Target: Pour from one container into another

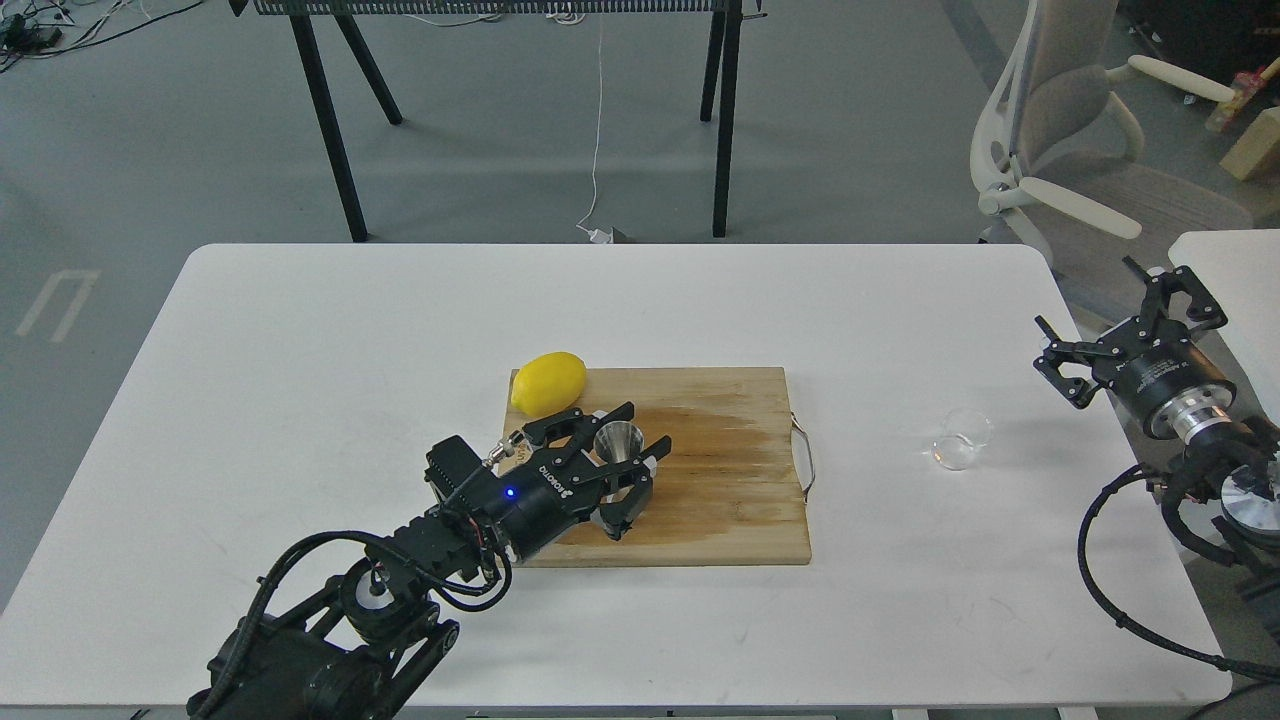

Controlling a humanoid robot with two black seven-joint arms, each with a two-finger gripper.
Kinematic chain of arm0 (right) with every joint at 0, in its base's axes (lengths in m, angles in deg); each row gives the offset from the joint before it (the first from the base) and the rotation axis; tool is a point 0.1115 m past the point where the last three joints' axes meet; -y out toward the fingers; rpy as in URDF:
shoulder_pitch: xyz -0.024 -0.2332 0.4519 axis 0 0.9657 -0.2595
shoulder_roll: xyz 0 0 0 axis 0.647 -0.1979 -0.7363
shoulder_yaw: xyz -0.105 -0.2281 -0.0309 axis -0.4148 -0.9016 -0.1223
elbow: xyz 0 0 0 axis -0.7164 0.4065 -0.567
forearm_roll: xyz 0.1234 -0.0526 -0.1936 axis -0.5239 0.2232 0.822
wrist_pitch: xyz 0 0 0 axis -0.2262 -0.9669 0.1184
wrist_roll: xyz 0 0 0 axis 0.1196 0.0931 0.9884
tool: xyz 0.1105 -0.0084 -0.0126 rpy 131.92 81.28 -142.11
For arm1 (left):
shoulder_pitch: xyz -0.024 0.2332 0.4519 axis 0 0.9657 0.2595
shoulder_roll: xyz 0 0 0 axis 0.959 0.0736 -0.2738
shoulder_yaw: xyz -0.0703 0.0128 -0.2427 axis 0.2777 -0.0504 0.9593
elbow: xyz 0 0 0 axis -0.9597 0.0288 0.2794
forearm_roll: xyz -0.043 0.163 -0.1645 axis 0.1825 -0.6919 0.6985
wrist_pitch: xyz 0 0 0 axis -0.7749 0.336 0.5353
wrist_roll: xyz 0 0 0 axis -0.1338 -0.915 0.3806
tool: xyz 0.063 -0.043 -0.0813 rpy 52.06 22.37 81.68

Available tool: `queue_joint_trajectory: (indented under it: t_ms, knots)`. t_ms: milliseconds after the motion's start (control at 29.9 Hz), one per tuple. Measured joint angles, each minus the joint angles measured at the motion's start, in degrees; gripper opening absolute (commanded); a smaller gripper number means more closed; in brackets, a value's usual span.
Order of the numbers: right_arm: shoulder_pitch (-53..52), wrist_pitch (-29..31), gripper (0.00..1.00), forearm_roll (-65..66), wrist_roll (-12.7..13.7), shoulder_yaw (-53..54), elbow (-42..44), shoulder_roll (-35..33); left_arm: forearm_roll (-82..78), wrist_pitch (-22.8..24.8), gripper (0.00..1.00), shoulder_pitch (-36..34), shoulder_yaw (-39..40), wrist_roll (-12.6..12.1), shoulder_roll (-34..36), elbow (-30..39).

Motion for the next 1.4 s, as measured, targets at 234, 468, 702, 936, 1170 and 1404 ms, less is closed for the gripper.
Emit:
queue_joint_trajectory:
  t_ms: [234, 468, 702, 936, 1170, 1404]
  knots:
    - [0.09, 0.00, 1.00, 0.00, 0.00, 0.00, 0.00, 0.00, -0.08, -0.01, 0.80, 0.01, 0.00, 0.00, 0.00, -0.22]
    - [0.17, 0.00, 1.00, 0.00, 0.00, 0.03, 0.00, 0.00, -0.18, -0.09, 0.85, 0.08, 0.00, 0.00, 0.00, -0.66]
    - [0.18, 0.00, 1.00, 0.00, 0.00, 0.08, 0.00, 0.00, -0.43, -0.15, 0.86, 0.10, 0.00, 0.00, 0.00, -0.87]
    - [0.18, 0.00, 1.00, 0.00, 0.00, 0.09, 0.00, 0.00, -0.60, -0.14, 0.87, 0.31, 0.00, 0.00, 0.00, -1.90]
    - [0.18, 0.00, 1.00, 0.00, 0.00, 0.11, -0.01, 0.00, -0.90, 0.17, 0.87, 0.33, 1.18, 0.00, 0.00, -3.10]
    - [0.18, 0.00, 1.00, 0.00, 0.00, 0.17, -0.07, 0.00, -1.82, 0.26, 0.88, 0.43, 3.22, 0.00, 0.00, -3.60]
